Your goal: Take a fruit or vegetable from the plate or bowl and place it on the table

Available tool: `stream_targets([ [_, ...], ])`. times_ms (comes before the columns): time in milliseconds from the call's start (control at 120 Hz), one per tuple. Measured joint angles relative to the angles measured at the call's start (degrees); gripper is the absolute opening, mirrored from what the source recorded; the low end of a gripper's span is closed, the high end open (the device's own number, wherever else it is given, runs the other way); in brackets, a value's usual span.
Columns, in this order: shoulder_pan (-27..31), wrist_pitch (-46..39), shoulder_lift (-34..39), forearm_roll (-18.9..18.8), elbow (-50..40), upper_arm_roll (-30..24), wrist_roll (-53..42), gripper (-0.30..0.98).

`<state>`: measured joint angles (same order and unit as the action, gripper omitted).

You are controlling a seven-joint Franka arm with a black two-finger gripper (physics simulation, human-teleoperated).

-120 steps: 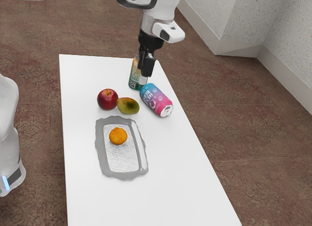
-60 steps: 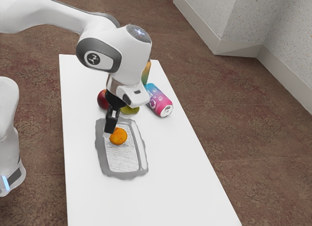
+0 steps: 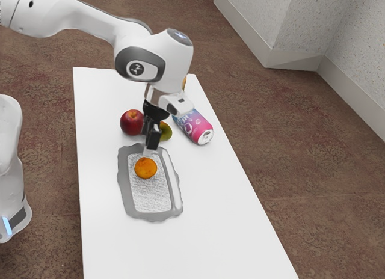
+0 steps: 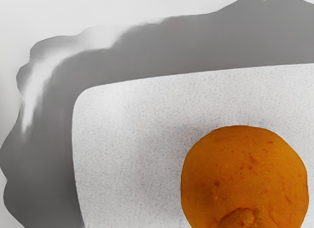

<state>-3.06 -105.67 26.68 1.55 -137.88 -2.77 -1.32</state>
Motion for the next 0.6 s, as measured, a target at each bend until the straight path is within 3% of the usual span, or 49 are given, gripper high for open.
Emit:
stream_targets([
  [250,-1.1,-2.8,-0.5,1.5,-0.7,-3.7,-0.5,0.69],
  [600,-1.4,-3.1,-0.3,3.6,-3.7,-4.5,-0.9,0.69],
])
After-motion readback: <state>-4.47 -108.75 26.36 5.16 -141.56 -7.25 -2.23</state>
